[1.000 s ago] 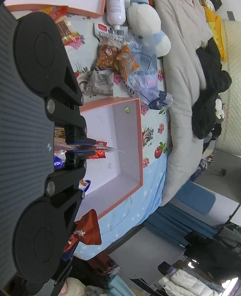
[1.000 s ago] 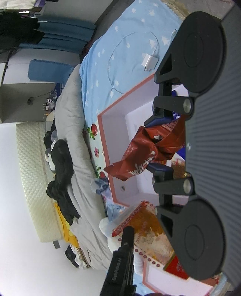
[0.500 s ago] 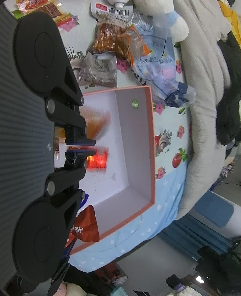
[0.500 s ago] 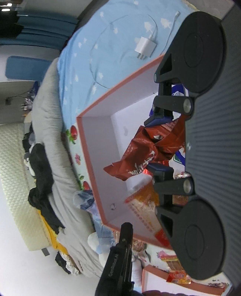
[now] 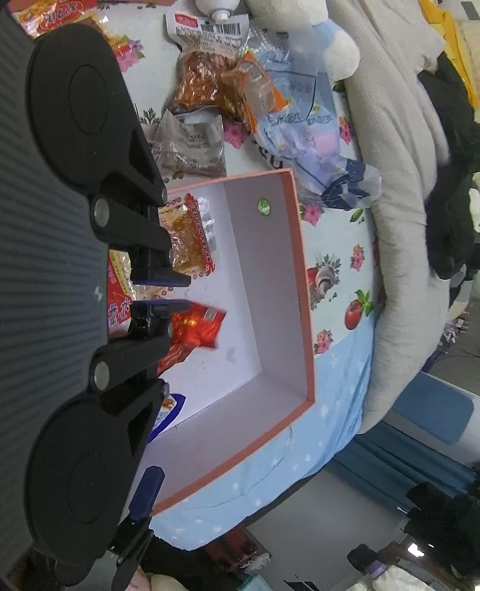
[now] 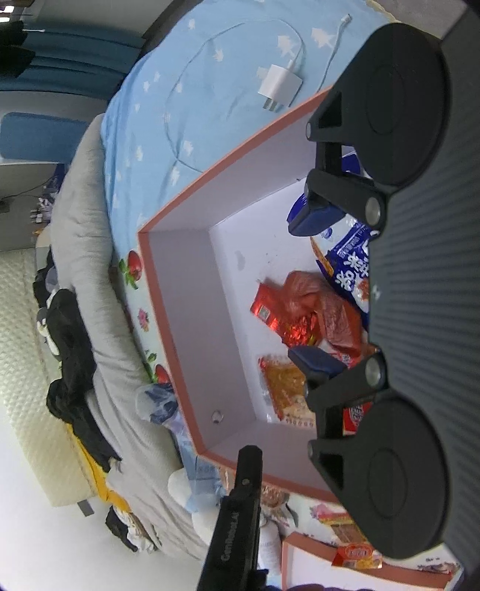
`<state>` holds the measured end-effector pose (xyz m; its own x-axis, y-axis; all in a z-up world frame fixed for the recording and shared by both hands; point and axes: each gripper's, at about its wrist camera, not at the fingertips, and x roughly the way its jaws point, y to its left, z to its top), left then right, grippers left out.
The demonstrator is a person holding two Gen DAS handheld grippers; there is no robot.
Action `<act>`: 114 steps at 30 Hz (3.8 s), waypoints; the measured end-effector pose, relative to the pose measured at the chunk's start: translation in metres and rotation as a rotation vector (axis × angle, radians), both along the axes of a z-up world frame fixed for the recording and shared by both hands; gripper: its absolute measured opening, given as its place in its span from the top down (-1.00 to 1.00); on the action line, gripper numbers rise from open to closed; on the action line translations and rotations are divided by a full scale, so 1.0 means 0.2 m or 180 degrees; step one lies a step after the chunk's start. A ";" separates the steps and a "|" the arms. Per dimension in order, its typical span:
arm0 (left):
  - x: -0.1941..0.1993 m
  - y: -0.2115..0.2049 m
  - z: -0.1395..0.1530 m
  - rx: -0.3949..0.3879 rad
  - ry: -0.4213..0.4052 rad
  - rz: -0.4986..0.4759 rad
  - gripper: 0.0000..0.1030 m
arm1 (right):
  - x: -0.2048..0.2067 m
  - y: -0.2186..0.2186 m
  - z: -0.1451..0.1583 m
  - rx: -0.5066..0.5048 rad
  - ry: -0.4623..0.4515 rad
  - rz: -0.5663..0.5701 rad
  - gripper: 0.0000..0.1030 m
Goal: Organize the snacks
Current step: 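Withdraw both grippers from the deep box toward the remaining snacks, then lower the left gripper to the chocolate-bar packet while the right lowers to the grey foil packet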
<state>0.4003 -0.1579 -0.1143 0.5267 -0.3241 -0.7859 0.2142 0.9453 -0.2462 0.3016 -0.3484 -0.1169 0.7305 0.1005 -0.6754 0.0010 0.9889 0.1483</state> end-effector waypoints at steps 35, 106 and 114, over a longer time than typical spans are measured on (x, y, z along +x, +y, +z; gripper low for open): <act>-1.24 0.62 0.40 -0.0153 -0.0535 0.0496 0.88 | -0.87 0.53 0.33 0.0065 -0.0691 0.0584 -0.31; -0.24 1.24 -0.70 0.0951 0.0344 -0.0810 -0.55 | 0.42 1.43 -0.45 -0.1105 0.0021 0.0748 -0.26; -0.22 1.28 -0.72 0.0845 0.0258 -0.0855 -0.49 | 0.51 1.46 -0.52 -0.1356 0.0190 0.0768 -0.09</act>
<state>0.3559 0.0979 -0.2588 0.3836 -0.2216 -0.8965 0.4526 0.8913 -0.0266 0.4028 -0.0563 -0.2216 0.6793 -0.0321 -0.7332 -0.2395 0.9346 -0.2629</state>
